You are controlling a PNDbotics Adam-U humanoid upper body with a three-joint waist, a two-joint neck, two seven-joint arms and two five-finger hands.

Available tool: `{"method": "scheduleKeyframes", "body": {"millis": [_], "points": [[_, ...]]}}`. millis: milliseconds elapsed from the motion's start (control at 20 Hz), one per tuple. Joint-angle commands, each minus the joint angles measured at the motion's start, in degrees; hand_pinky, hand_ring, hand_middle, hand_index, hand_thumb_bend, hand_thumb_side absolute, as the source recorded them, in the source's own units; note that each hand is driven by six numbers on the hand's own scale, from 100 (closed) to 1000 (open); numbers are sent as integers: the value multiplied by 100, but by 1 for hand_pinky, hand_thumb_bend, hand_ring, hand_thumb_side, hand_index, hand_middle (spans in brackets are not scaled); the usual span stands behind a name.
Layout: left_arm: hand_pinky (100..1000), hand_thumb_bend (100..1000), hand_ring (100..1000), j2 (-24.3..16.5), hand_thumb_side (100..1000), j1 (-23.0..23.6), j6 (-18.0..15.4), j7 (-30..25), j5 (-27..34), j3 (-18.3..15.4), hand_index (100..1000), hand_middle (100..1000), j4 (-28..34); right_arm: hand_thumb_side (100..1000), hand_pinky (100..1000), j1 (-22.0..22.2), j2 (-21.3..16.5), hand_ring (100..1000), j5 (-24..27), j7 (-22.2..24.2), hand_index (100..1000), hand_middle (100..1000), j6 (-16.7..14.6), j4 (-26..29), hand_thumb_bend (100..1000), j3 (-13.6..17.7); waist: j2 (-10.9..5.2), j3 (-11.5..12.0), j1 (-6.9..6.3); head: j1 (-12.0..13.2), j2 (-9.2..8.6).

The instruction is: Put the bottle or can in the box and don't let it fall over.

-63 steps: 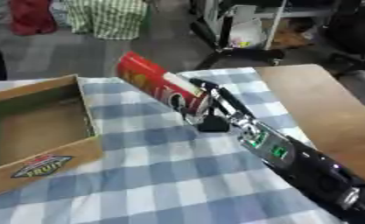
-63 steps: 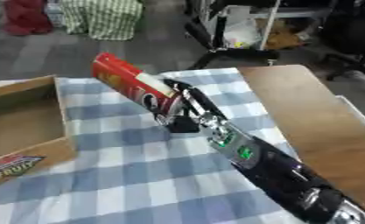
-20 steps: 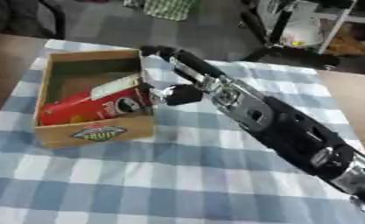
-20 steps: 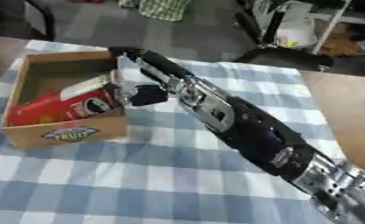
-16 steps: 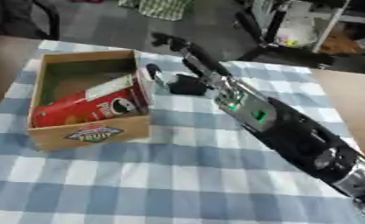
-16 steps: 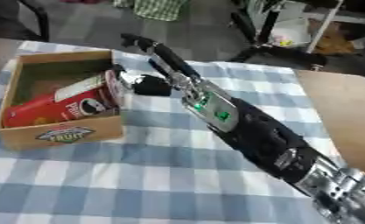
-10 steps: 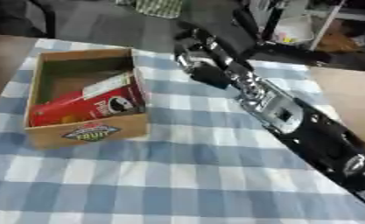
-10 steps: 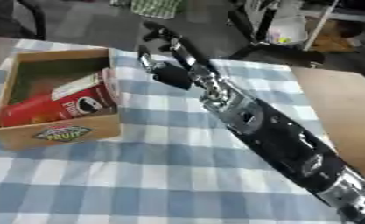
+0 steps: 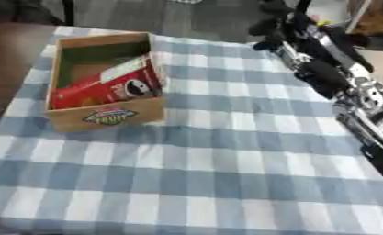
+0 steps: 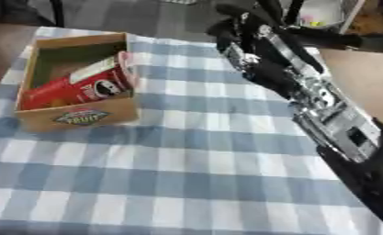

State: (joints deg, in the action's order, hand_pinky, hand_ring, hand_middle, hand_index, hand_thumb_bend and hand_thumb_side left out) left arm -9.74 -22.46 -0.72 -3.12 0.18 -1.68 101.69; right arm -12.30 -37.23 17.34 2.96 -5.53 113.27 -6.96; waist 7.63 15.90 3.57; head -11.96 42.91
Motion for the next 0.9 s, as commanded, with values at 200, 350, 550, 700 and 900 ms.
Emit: {"method": "scheduleKeyframes", "body": {"millis": [200,350,550,700,900], "points": [[905,311,709,-189,913,193,24,114,-137,-134,900,683,-60,562,828,421,782,890,-247,725,950,731,-755,132,100,-102,-255,-404,-16,358,120],[905,312,708,-211,914,322,37,122,-178,-150,899,683,-118,560,829,630,1161,891,-484,932,951,732,-892,132,100,-148,-332,-629,28,379,120],[905,312,708,-232,917,427,37,106,-211,-134,899,682,-173,563,830,786,1562,889,-802,1091,951,732,-866,132,100,-143,-402,-841,39,360,121],[905,309,707,-235,919,471,37,99,-234,-130,899,681,-206,571,831,831,1769,889,-973,1130,950,727,-749,132,100,-112,-419,-910,27,384,121],[905,309,707,-240,920,514,34,127,-264,-154,899,681,-233,581,832,803,2061,889,-1134,1214,949,724,-531,132,100,-115,-420,-962,2,550,121]]}}
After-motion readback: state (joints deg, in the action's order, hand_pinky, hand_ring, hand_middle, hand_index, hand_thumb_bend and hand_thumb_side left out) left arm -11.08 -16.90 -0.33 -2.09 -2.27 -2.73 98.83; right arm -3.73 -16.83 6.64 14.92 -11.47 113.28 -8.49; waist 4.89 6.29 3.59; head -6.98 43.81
